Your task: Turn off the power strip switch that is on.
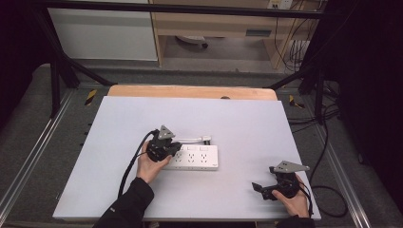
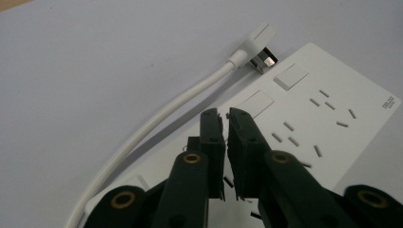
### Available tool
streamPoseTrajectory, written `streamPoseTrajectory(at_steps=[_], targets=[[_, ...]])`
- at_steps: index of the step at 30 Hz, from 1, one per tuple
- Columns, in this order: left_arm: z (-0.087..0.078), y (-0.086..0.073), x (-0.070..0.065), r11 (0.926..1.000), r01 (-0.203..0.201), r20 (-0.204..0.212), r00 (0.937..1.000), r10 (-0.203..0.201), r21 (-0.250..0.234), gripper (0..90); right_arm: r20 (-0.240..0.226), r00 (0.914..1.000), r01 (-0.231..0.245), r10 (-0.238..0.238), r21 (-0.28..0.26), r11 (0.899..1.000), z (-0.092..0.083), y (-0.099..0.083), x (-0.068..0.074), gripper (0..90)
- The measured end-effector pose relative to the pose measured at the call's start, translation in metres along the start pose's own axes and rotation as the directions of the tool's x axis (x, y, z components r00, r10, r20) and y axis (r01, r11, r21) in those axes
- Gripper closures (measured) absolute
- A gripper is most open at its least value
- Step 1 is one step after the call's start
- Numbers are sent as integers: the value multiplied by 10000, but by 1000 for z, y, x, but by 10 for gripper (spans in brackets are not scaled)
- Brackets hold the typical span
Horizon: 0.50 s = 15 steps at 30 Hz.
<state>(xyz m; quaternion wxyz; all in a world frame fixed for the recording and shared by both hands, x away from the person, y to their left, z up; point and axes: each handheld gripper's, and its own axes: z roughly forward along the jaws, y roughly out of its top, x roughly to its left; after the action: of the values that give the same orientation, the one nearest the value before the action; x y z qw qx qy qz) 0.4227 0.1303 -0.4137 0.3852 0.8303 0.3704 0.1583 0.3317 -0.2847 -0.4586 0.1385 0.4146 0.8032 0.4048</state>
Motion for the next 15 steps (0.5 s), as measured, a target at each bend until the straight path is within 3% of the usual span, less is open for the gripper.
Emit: streamPoseTrajectory(at_steps=[15], targets=[[11, 1, 0, 9999, 129, -5, 9999, -129, 44, 894, -1, 10000, 35, -35, -8, 10000, 0, 0, 0, 10]])
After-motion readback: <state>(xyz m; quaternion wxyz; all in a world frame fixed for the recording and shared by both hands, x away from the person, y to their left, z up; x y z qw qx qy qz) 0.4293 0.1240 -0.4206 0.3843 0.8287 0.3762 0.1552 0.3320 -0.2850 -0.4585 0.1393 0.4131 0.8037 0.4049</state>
